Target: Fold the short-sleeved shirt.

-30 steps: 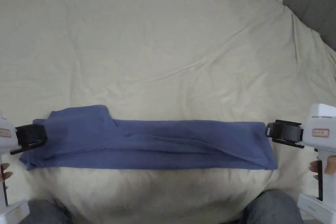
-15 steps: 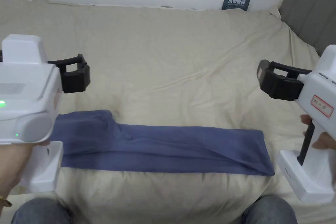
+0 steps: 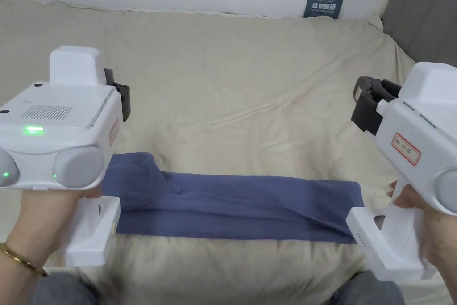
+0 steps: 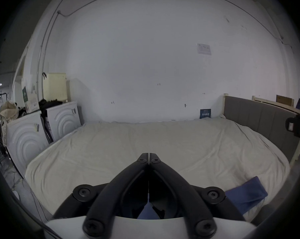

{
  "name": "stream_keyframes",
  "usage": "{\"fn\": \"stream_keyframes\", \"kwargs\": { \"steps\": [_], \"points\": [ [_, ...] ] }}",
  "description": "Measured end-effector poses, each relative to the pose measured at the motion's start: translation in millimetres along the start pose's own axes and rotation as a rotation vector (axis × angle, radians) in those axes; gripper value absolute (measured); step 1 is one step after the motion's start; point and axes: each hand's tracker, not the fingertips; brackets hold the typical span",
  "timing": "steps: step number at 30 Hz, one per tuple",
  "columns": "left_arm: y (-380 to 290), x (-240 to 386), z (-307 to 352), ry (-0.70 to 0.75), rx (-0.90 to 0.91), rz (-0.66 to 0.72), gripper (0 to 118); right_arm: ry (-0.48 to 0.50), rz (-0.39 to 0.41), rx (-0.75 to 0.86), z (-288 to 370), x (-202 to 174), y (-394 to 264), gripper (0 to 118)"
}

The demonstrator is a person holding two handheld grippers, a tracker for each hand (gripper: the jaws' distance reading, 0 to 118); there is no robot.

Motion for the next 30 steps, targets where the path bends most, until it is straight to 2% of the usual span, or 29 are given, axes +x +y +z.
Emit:
{"fn": "stream_keyframes", "kwargs": {
  "steps": [5,6,9,10,11,14,19,24,26,27,30],
  "points": [
    [4.7,-41.2,-18.7,-0.115,-0.126,0.177,3,0.004,0.006,-0.030,-6.6,0.7,-0.9,2],
    [4.2,-55.3,-26.2,-0.149,-0.172,0.214,20,0.002,0.006,-0.039,-8.8,1.3,-1.8,2],
    [-10.6,-100.2,-46.5,-0.243,-0.272,0.312,95,-0.005,-0.011,-0.061,-14.6,2.3,-6.8,2],
    [-19.0,-115.4,-52.2,-0.249,-0.305,0.360,111,-0.010,-0.022,-0.066,-16.3,2.6,-8.7,2],
    [-29.3,-130.6,-57.5,-0.244,-0.336,0.402,118,-0.014,-0.028,-0.074,-17.8,1.9,-10.2,2],
    [-58.1,-170.0,-68.7,-0.232,-0.423,0.550,118,-0.029,-0.030,-0.095,-24.5,1.0,-13.8,2],
    [-124.2,-223.9,-89.7,-0.267,-0.530,0.718,118,-0.055,-0.075,-0.145,-40.3,5.1,-20.5,2],
    [-187.2,-242.6,-104.3,-0.287,-0.677,0.842,118,-0.085,-0.063,-0.185,-50.9,-1.7,-25.6,2],
    [-205.5,-242.1,-107.2,-0.227,-0.723,0.914,118,-0.076,-0.087,-0.211,-56.0,-2.6,-29.2,2],
    [-212.0,-240.1,-105.8,-0.230,-0.712,0.951,118,-0.073,-0.097,-0.224,-57.3,-3.5,-30.3,2],
    [-210.7,-236.6,-96.9,-0.298,-0.579,0.947,118,-0.084,-0.098,-0.245,-60.7,-6.6,-32.6,2]
  ]
}}
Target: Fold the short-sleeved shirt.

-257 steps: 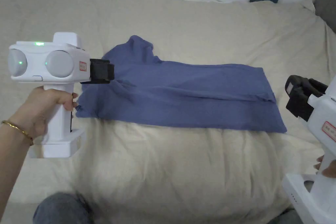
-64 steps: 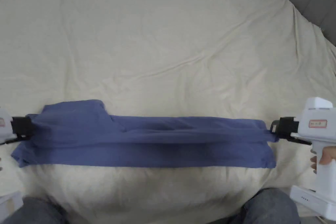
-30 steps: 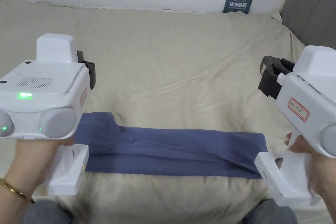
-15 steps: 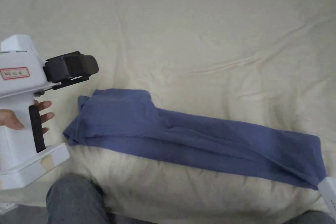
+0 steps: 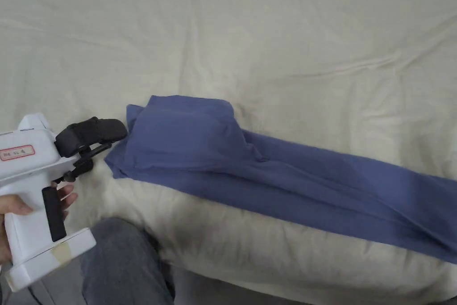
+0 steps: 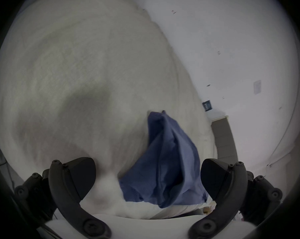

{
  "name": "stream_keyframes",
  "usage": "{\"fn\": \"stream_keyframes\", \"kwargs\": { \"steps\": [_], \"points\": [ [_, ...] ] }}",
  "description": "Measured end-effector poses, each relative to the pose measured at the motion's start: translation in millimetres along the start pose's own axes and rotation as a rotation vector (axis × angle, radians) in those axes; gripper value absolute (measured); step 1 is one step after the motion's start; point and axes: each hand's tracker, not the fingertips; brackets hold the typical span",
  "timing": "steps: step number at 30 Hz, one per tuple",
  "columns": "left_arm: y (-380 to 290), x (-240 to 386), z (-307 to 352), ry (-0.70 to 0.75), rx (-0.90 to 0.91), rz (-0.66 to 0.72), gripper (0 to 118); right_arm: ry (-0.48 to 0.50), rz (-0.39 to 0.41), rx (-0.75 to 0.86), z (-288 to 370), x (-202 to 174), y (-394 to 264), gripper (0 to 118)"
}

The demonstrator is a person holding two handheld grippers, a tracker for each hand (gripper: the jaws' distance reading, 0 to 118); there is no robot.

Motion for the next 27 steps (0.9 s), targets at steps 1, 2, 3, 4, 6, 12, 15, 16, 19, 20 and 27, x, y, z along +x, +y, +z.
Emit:
{"fn": "stream_keyframes", "kwargs": {
  "steps": [1,2,3,4,6,12,15,16,19,20,27],
  "points": [
    [0.4,-0.2,-2.3,-0.019,-0.007,0.042,118,-0.003,0.003,-0.004,-0.3,-1.8,-0.1,2],
    [0.9,-0.1,-5.2,-0.034,-0.009,0.079,118,-0.003,0.002,-0.009,-0.3,-2.4,0.0,2],
    [1.2,-0.4,-5.9,-0.060,-0.002,0.105,118,-0.001,0.000,-0.014,-0.4,-2.6,0.2,2],
    [0.2,0.4,-9.3,-0.112,-0.005,0.122,118,0.001,-0.003,-0.013,-0.1,-3.0,0.3,2],
    [-2.7,4.7,-21.9,-0.166,-0.062,0.151,118,-0.003,0.001,-0.012,0.9,-2.7,0.2,2],
    [-9.6,25.8,-45.6,-0.152,-0.130,0.094,118,-0.003,-0.037,-0.008,13.8,-0.2,4.1,2],
    [-7.4,30.4,-49.3,-0.065,-0.107,0.078,55,-0.006,-0.030,0.000,17.2,-1.0,4.3,2],
    [-5.7,32.6,-49.7,0.001,-0.083,0.071,22,-0.006,-0.024,0.000,18.1,-1.4,4.4,2],
    [-9.1,35.1,-61.0,0.107,-0.154,0.020,17,-0.003,-0.015,-0.004,19.0,-0.8,3.9,2],
    [-10.4,40.9,-59.2,0.097,-0.119,-0.003,17,-0.002,-0.012,-0.003,20.0,-0.7,3.4,2],
    [-25.2,132.8,-44.8,0.373,-0.100,-0.413,16,0.017,-0.013,0.030,32.9,8.3,3.2,2]
  ]
}}
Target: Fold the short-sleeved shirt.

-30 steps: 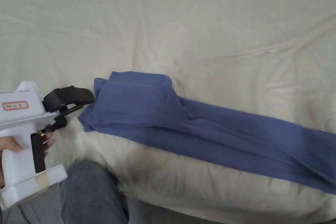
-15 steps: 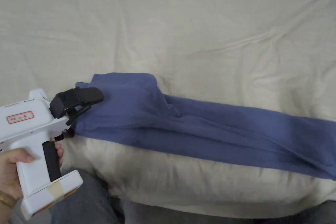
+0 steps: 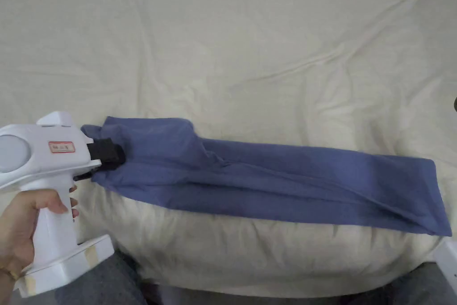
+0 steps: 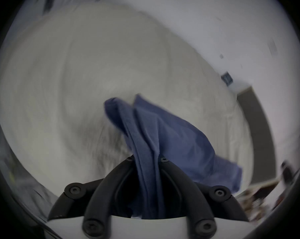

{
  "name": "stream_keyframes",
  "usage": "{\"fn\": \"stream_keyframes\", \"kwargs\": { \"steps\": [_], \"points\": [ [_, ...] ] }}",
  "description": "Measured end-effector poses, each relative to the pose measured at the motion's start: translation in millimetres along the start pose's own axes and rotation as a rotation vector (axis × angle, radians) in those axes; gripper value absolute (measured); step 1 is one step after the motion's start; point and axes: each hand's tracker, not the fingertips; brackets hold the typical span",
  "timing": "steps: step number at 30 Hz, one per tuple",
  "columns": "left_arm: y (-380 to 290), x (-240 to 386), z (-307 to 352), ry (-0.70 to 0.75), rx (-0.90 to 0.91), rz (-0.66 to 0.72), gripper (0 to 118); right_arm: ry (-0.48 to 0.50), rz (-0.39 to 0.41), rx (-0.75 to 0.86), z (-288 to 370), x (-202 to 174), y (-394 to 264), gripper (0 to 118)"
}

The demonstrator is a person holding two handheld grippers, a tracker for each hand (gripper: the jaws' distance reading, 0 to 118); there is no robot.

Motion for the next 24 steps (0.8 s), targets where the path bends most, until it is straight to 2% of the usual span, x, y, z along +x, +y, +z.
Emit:
{"fn": "stream_keyframes", "kwargs": {
  "steps": [2,8,11,16,18,21,22,24],
  "points": [
    [-0.5,35.1,23.7,0.034,0.046,-0.127,16,0.005,0.005,0.016,5.6,3.2,0.7,2],
    [-14.9,142.3,59.7,-0.005,0.093,-0.311,16,0.028,-0.025,0.054,20.2,17.7,-1.6,2],
    [-32.9,194.6,40.6,-0.034,0.074,-0.411,16,0.043,-0.022,0.062,28.4,24.8,-2.8,2],
    [-67.9,257.1,-23.4,-0.022,-0.031,-0.435,18,0.042,-0.005,0.064,41.4,39.4,-1.2,2],
    [-83.5,273.3,-51.4,-0.008,-0.105,-0.420,29,0.030,0.003,0.069,47.2,46.3,-1.0,2],
    [-104.6,289.4,-78.0,-0.047,-0.192,-0.434,67,0.005,-0.014,0.076,55.5,60.8,-1.3,2],
    [-109.7,291.5,-83.1,-0.074,-0.212,-0.438,73,-0.003,-0.022,0.076,57.7,65.1,-1.9,2],
    [-114.9,297.4,-85.7,-0.119,-0.261,-0.452,74,-0.025,-0.037,0.074,60.9,73.3,-3.0,2]
  ]
}}
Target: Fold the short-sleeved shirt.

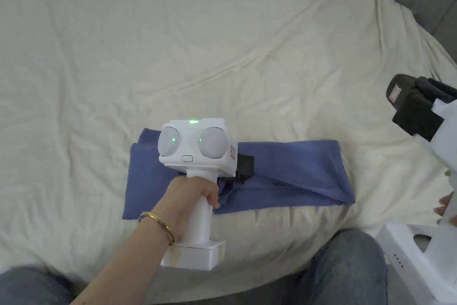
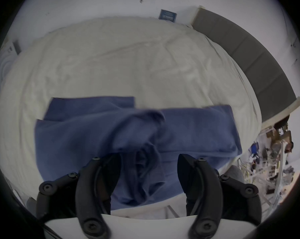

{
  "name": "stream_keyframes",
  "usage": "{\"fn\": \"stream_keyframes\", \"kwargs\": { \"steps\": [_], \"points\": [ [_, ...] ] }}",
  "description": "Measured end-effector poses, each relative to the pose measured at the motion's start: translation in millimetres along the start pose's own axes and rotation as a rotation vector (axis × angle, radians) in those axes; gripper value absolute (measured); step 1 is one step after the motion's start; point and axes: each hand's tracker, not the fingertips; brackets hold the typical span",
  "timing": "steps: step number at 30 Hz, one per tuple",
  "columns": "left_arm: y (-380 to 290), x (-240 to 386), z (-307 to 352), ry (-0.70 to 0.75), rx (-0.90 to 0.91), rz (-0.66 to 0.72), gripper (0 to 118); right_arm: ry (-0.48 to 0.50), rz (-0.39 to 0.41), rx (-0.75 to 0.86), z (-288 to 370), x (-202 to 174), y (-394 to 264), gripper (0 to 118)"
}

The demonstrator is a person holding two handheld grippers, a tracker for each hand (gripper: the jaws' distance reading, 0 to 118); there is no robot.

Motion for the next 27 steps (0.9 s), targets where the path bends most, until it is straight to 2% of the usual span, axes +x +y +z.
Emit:
{"fn": "stream_keyframes", "kwargs": {
  "steps": [1,2,4,5,6,8,10,13,18,21,24,25,27],
  "points": [
    [0.4,0.2,2.9,0.000,-0.004,-0.005,70,-0.006,-0.002,-0.003,0.9,3.3,0.1,2],
    [1.3,-1.2,8.5,0.001,0.004,0.002,57,-0.010,-0.004,-0.008,1.2,6.1,0.4,2],
    [7.3,-9.8,33.3,-0.033,0.107,0.051,44,-0.007,-0.008,-0.013,2.4,11.4,1.9,2],
    [9.4,-15.8,43.8,-0.030,0.161,0.070,31,-0.005,-0.007,-0.012,2.7,12.3,2.8,2],
    [10.7,-23.1,54.4,-0.002,0.213,0.089,11,-0.006,-0.002,-0.012,2.7,11.3,3.9,2],
    [14.5,-36.1,69.5,0.063,0.269,0.093,1,-0.007,0.002,-0.004,2.7,10.1,4.7,2],
    [11.1,-47.8,69.9,0.121,0.272,0.090,1,0.014,-0.006,0.002,2.7,8.4,5.4,2],
    [-3.0,-50.3,59.0,0.119,0.251,0.095,1,0.031,-0.003,0.006,0.8,3.7,4.9,2],
    [-35.4,-24.0,9.1,0.066,0.114,0.058,1,0.046,0.004,-0.012,-0.6,-1.5,0.6,2],
    [-49.6,6.6,-8.7,-0.008,0.097,-0.040,1,0.038,0.017,-0.026,1.5,-1.2,-2.1,2],
    [-56.2,32.4,-25.0,0.035,0.047,-0.110,1,0.028,0.012,-0.035,6.6,1.3,-3.3,2],
    [-57.2,37.0,-26.5,0.085,0.073,-0.122,1,0.027,-0.005,-0.038,7.8,2.5,-2.9,2],
    [-54.8,42.0,-22.4,0.090,0.076,-0.120,1,0.036,-0.018,-0.035,10.9,3.7,-1.9,2]
  ]
}}
